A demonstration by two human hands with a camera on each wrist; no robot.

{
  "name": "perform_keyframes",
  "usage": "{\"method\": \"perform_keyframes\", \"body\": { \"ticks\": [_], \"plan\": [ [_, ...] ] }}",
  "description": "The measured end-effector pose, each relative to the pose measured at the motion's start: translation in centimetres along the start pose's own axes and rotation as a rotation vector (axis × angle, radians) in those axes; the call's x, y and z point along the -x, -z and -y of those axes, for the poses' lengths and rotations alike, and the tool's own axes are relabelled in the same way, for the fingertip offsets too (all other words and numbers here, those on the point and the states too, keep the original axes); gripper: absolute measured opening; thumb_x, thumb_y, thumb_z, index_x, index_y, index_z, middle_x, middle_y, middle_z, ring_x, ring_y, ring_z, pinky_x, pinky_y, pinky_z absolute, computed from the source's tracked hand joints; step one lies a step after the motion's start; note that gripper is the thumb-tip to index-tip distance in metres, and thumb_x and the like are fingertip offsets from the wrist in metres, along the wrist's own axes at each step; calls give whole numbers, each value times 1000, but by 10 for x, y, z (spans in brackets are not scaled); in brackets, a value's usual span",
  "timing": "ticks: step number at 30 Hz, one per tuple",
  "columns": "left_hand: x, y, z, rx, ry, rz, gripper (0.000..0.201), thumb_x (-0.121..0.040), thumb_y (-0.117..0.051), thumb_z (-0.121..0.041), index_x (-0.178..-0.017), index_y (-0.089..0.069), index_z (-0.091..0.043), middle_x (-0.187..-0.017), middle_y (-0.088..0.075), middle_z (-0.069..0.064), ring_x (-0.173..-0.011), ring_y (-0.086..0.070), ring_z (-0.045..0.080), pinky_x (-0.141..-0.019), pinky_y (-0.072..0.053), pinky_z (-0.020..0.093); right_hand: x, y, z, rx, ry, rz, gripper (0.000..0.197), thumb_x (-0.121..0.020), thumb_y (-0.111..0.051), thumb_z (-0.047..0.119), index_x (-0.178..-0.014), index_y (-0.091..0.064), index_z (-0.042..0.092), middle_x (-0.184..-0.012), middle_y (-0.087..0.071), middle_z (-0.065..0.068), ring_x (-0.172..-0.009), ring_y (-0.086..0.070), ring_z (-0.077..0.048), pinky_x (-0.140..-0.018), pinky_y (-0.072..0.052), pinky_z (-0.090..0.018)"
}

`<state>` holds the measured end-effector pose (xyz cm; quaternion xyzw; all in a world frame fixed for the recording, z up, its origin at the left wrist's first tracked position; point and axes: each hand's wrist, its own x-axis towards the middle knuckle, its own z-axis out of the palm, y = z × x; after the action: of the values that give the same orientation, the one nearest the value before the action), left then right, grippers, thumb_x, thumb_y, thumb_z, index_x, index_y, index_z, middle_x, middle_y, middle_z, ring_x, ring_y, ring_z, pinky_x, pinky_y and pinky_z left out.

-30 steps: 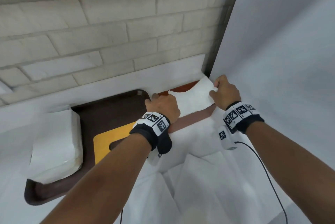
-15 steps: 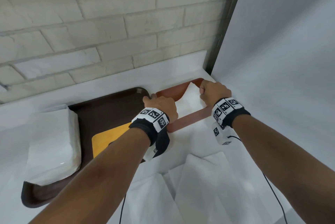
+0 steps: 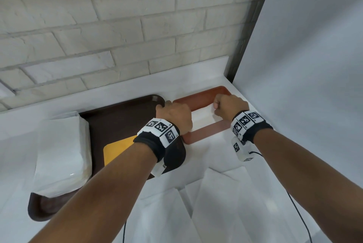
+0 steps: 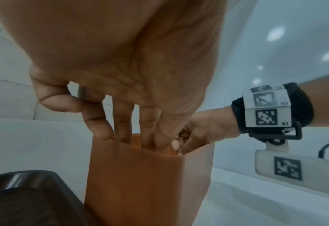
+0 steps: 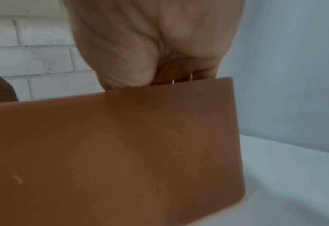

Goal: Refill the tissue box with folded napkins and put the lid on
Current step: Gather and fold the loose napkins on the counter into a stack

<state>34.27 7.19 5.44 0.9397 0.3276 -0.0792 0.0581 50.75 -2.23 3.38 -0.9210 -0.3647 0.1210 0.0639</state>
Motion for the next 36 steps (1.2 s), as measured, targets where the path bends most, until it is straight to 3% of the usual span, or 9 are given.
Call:
{"method": "perform_keyframes", "body": {
  "ticks": [4,10,14,18,22,25,28,33,36],
  "plan": [
    [9,-3,2,44,-33,-54,23,-88,-53,-27,-99,-72,-28,-106,-65,-2,-109,-52,25,-82,-34,40,-2,3,12,-114,210,286,12,-83,-69,27,-90,-76,34,-93,-72,18,-92,-67,-11,-91,-54,-34],
    [25,16,19,469,-20,-162,33,-87,-51,-15,-105,-71,-35,-117,-70,-10,-113,-61,21,-97,-51,42,6,-2,40,-53,318,562,28,-93,-61,36,-118,-72,32,-109,-65,18,-110,-57,-8,-105,-40,-29],
    [43,24,34,745,9,-195,34,-91,-50,-8,-97,-70,-35,-104,-71,-16,-100,-65,11,-91,-54,36,3,0,42,-75,293,591,18,-96,-55,37,-83,-67,37,-84,-65,17,-85,-58,-8,-92,-40,-29],
    [80,27,48,1105,63,-214,33,-94,-53,-1,-94,-73,-27,-94,-73,-5,-85,-65,5,-89,-53,31,14,4,47,-94,317,601,38,-98,-52,26,-134,-61,32,-123,-60,9,-118,-52,-9,-102,-34,-23],
    [121,21,61,1206,122,-223,32,-96,-54,1,-95,-73,-24,-96,-73,4,-76,-60,11,-75,-51,31,24,-1,67,65,285,622,42,-97,-51,31,-138,-58,29,-146,-53,5,-136,-47,-19,-104,-31,-24],
    [143,12,68,1184,108,-226,34,-94,-55,3,-94,-74,-26,-94,-73,0,-75,-63,4,-73,-52,26,22,-6,73,123,170,575,37,-81,-55,49,-104,-70,23,-112,-63,0,-102,-61,-23,-87,-43,-33],
    [166,5,79,1179,120,-226,32,-96,-56,1,-93,-73,-26,-91,-74,-7,-80,-67,-2,-77,-51,24,19,-6,85,130,192,605,15,-65,-49,38,-62,-52,23,-75,-54,1,-67,-47,-17,-65,-36,-29],
    [197,0,93,1180,118,-207,35,-95,-55,5,-94,-73,-25,-90,-74,-14,-77,-64,-4,-74,-50,18,18,-10,92,246,214,519,34,-92,-48,23,-59,-46,29,-78,-52,9,-82,-50,-19,-88,-46,-34],
    [213,-1,101,1231,117,-181,34,-94,-54,7,-96,-72,-21,-88,-74,-6,-75,-63,-3,-69,-51,15,20,-10,96,226,210,498,19,-88,-50,18,-71,-59,18,-76,-56,0,-69,-50,-19,-69,-44,-30]
  ]
}}
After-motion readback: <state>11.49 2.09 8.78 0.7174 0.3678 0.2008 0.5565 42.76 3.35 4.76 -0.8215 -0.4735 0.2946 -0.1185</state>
